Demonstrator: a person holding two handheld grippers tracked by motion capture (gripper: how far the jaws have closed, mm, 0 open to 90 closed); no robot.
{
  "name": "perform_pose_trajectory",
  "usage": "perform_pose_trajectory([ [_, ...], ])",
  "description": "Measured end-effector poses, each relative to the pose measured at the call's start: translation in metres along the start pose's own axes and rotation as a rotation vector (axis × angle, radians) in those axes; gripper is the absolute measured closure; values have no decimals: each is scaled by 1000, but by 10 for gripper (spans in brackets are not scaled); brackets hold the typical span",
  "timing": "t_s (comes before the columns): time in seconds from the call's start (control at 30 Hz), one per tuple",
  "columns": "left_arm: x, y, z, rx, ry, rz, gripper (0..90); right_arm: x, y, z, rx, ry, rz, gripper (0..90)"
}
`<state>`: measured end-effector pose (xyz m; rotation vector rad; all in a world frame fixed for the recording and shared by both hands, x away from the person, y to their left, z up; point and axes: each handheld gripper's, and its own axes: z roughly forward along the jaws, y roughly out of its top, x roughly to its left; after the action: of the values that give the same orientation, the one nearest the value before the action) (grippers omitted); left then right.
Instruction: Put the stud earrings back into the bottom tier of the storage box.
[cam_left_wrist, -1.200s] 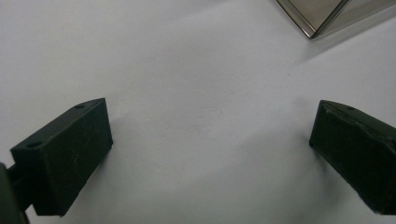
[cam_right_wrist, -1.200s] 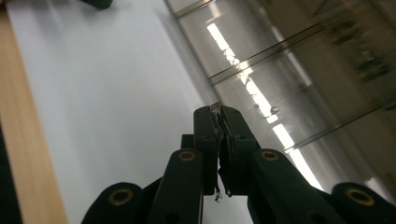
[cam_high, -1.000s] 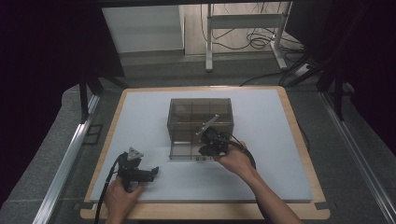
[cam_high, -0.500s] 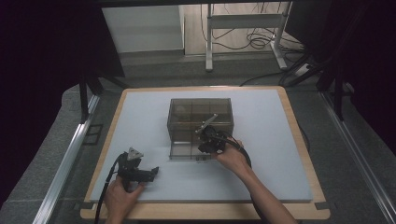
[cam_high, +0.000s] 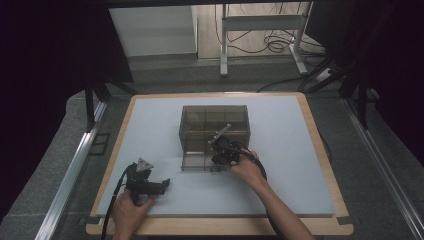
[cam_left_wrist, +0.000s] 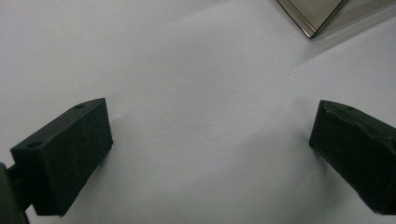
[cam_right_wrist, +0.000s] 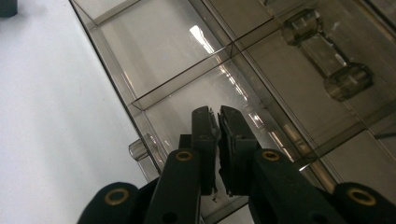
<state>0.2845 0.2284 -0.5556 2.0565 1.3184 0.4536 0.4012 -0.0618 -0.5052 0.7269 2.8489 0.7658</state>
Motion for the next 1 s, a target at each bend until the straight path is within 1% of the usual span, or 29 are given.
perform_pose_trajectory([
  [0.03, 0, 0, 0, 0, 0, 0, 0, 0, 0, 0, 2, -2, 0, 808],
  [0.37, 0, 0, 0, -1, 0, 0, 0, 0, 2, -6, -13, 0, -5, 783],
  [0.53, 0, 0, 0, 0, 0, 0, 0, 1, 2, -11, -30, 11, -3, 769],
  [0.77, 0, 0, 0, -1, 1, 0, 0, 3, 3, -14, -37, 16, -8, 755],
  [1.0, 0, 0, 0, 0, 1, 0, 0, 5, 2, -19, -51, 19, -8, 723],
])
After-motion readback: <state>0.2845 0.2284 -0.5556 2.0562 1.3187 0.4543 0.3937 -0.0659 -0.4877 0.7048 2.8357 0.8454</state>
